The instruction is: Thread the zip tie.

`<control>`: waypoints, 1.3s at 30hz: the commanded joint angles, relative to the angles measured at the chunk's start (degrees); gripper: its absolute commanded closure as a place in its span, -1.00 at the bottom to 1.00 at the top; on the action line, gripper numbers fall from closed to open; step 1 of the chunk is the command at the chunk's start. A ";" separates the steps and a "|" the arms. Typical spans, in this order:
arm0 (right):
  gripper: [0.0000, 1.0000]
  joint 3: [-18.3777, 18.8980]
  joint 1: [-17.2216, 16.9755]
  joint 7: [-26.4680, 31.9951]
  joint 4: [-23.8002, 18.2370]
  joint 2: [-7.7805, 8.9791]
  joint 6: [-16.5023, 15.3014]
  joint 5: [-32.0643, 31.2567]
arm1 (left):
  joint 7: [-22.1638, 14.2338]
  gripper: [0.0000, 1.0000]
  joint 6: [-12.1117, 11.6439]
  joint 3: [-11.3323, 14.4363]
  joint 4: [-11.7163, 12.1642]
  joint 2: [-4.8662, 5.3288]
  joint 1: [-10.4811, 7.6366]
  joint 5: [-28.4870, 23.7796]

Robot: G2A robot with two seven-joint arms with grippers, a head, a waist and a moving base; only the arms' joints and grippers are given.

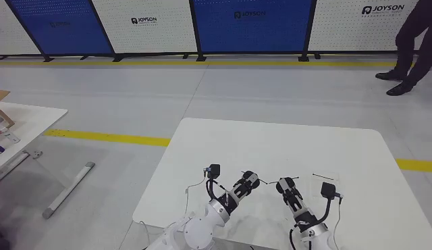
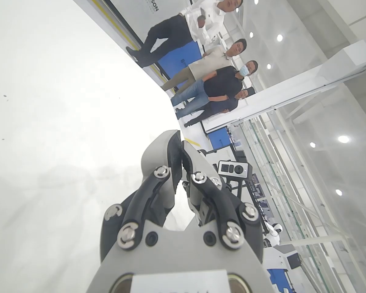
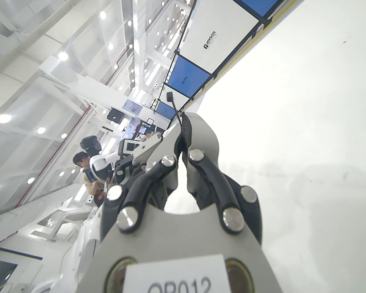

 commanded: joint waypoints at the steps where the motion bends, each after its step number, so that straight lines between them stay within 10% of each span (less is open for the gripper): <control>1: 1.00 -0.07 0.19 0.12 0.12 -0.19 0.38 -0.07 | 0.00 1.00 0.00 0.00 0.00 0.00 0.00 0.00; 39: 1.00 2.86 -1.30 4.57 -0.45 -1.68 0.54 0.72 | 0.00 1.00 0.00 0.00 0.00 0.00 0.00 0.00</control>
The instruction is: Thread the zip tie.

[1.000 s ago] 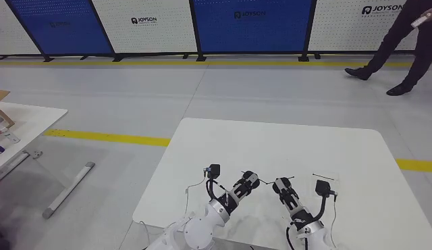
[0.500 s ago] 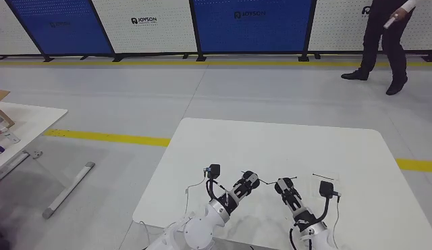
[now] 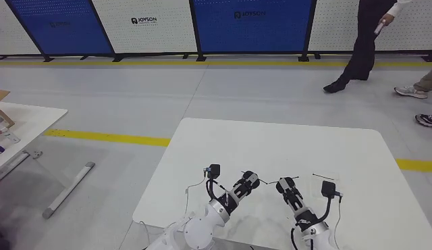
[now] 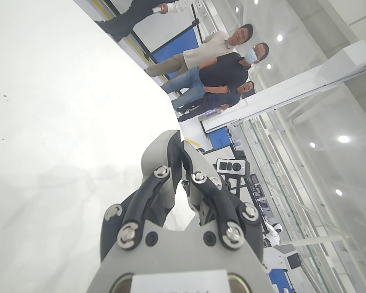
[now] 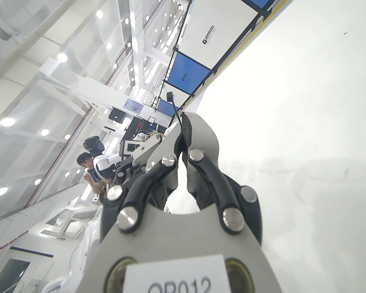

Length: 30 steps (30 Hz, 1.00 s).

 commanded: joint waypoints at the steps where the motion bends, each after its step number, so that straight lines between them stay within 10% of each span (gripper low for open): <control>1: 1.00 -0.12 0.01 0.16 -0.06 -0.13 0.26 -0.32 | 0.00 1.00 0.00 0.00 0.00 0.00 0.00 0.00; 30: 1.00 -0.27 0.72 1.62 1.07 -1.21 0.54 -1.79 | -0.66 1.00 0.31 0.13 0.01 -0.12 -0.14 -1.16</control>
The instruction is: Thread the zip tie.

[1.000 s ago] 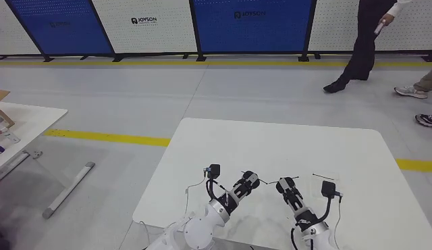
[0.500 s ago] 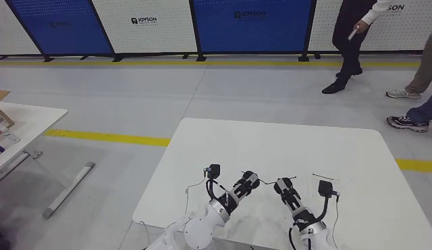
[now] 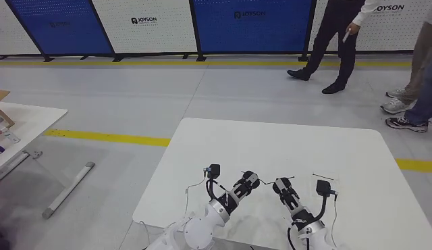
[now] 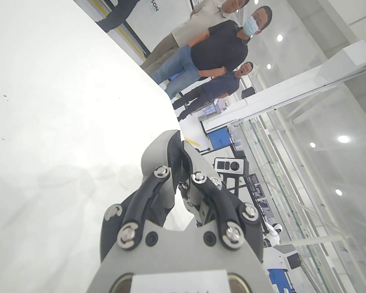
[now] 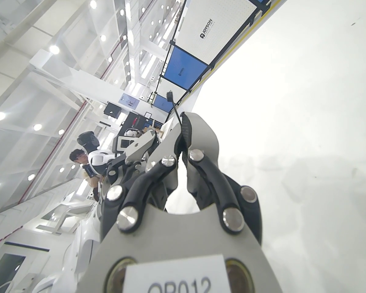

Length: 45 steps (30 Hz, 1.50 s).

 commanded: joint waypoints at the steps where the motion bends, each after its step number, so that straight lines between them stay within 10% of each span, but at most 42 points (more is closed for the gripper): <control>1: 1.00 0.13 0.02 0.04 -0.04 -0.11 -0.44 0.30 | -0.58 1.00 0.12 -0.04 -0.04 -0.14 -0.26 -1.61; 17: 1.00 0.97 -0.89 -0.05 -0.83 -0.82 -3.09 0.32 | -2.81 1.00 -2.66 -0.86 0.15 -0.71 -0.50 -8.61; 45: 1.00 2.26 -1.52 0.42 -0.89 -1.96 -1.44 -0.21 | -0.78 0.78 -1.56 -0.86 0.27 -1.12 0.15 -1.94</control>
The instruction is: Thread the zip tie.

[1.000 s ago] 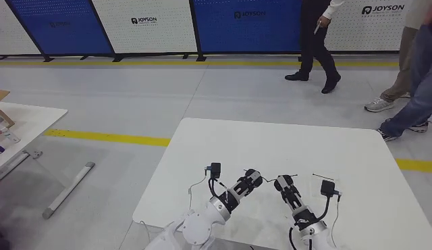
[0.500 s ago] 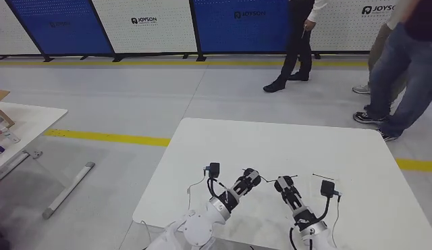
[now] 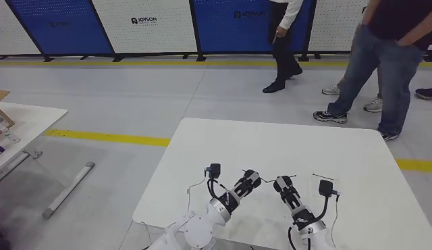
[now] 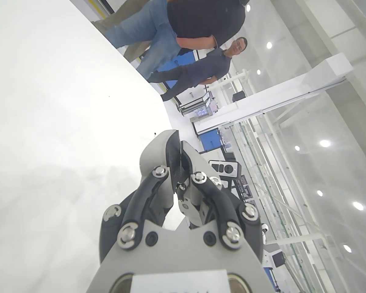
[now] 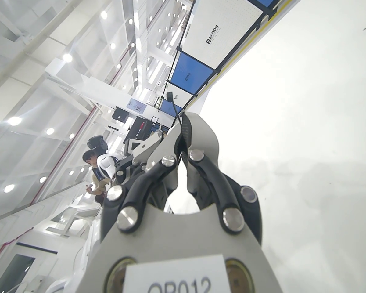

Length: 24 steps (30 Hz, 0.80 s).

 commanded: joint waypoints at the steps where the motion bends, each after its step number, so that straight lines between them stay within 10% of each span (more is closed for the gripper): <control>1: 1.00 0.04 -0.05 -0.05 -0.05 -0.08 0.08 -0.13 | -0.13 0.76 0.06 0.00 0.03 -0.03 0.03 0.10; 16: 1.00 0.65 -0.37 0.15 -0.24 -0.62 0.43 -0.31 | -0.54 0.40 1.30 0.96 0.19 -0.30 0.09 3.03; 24: 1.00 1.10 -0.67 0.58 -0.47 -0.82 0.19 -0.50 | -0.61 0.66 2.10 1.26 0.52 -0.57 -0.50 3.05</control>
